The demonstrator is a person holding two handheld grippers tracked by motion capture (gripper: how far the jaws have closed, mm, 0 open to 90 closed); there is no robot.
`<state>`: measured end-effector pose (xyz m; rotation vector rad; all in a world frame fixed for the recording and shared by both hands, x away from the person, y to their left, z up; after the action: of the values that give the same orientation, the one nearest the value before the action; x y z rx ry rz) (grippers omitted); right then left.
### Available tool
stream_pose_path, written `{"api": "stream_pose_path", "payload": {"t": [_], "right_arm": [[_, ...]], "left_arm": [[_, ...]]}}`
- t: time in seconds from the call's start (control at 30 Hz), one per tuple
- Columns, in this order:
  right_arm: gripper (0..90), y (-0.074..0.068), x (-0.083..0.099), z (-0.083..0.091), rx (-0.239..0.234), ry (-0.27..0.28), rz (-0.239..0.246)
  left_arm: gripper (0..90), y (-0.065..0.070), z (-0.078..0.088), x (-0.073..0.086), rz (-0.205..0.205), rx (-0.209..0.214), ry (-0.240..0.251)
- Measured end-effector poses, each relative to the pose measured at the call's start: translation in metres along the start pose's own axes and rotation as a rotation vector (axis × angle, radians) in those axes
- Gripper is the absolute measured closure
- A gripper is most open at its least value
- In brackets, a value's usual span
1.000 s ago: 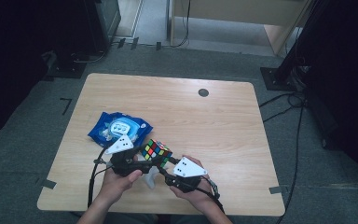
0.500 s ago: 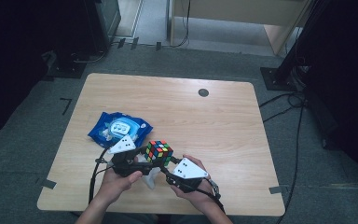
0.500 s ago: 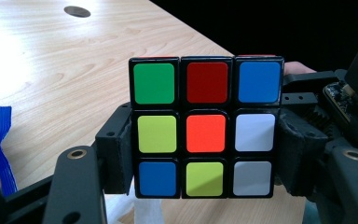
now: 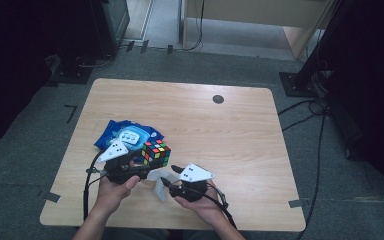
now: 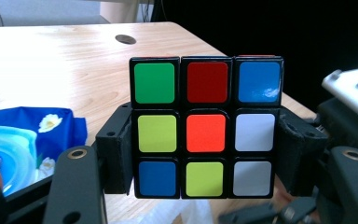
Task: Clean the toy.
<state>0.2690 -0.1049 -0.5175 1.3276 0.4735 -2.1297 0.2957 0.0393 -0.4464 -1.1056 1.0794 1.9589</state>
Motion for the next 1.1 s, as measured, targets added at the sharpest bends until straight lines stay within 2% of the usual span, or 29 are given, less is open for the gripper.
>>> {"api": "stream_pose_path", "payload": {"t": [0.1, 0.13, 0.23, 0.33, 0.4, 0.43, 0.5, 0.6, 0.63, 0.67, 0.7, 0.77, 0.83, 0.9, 1.07, 1.1], "right_arm": [[47.4, -0.007, 0.005, -0.013, 0.007, -0.044, 0.007], [51.9, -0.007, 0.007, -0.017, 0.022, -0.063, 0.011], [73.9, -0.004, 0.012, -0.021, 0.047, -0.096, 0.006], [85.6, 0.004, 0.014, -0.017, 0.054, -0.102, -0.026], [88.9, 0.018, 0.009, -0.009, 0.077, -0.075, -0.077], [88.9, 0.018, 0.009, -0.009, 0.077, -0.075, -0.077], [89.1, 0.027, 0.004, -0.001, 0.107, -0.048, -0.1], [89.0, 0.038, -0.007, 0.014, 0.168, 0.007, -0.108], [89.0, 0.045, -0.015, 0.025, 0.212, 0.046, -0.102], [89.0, 0.045, -0.015, 0.025, 0.212, 0.046, -0.102], [88.9, 0.052, -0.023, 0.035, 0.239, 0.079, -0.102], [88.8, 0.055, -0.027, 0.04, 0.248, 0.095, -0.105], [88.7, 0.061, -0.038, 0.053, 0.24, 0.149, -0.112], [88.7, 0.061, -0.041, 0.057, 0.232, 0.168, -0.106], [88.2, 0.054, -0.055, 0.069, 0.154, 0.245, -0.101], [87.9, 0.049, -0.058, 0.07, 0.103, 0.268, -0.117]], "left_arm": [[34.2, 0.0, 0.0, 0.002, -0.019, -0.004, -0.008], [34.2, 0.0, -0.001, 0.002, -0.025, -0.002, -0.012], [34.2, 0.001, -0.001, 0.004, -0.045, -0.003, -0.015], [34.2, 0.002, -0.001, 0.005, -0.049, -0.001, -0.015], [34.2, 0.001, -0.002, 0.006, -0.063, -0.006, -0.019], [34.2, 0.001, -0.002, 0.007, -0.07, -0.018, -0.022], [34.2, 0.001, -0.003, 0.008, -0.078, -0.033, -0.032], [34.2, -0.001, -0.006, 0.011, -0.078, -0.038, -0.054], [34.2, -0.001, -0.009, 0.014, -0.084, -0.031, -0.076], [34.2, -0.001, -0.009, 0.014, -0.084, -0.031, -0.076], [34.2, -0.001, -0.011, 0.016, -0.089, -0.032, -0.092], [34.2, -0.001, -0.016, 0.02, -0.092, -0.034, -0.11], [34.2, 0.0, -0.02, 0.023, -0.103, -0.034, -0.128], [34.2, 0.002, -0.024, 0.027, -0.112, -0.032, -0.146], [34.2, 0.008, -0.038, 0.037, -0.136, -0.023, -0.188], [34.2, 0.011, -0.041, 0.039, -0.143, -0.02, -0.196]]}}
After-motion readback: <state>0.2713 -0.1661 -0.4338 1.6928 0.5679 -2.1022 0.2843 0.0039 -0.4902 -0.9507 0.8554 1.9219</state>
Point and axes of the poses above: each handheld gripper's, and its own axes: z roughly backward along the jaws, x roughly out of its underside, y roughly to its right, the point moved 6 cm from there along -z, roughly forward along the jaws, and after that the axes turned 11 degrees about x, right-handed, at the moved point
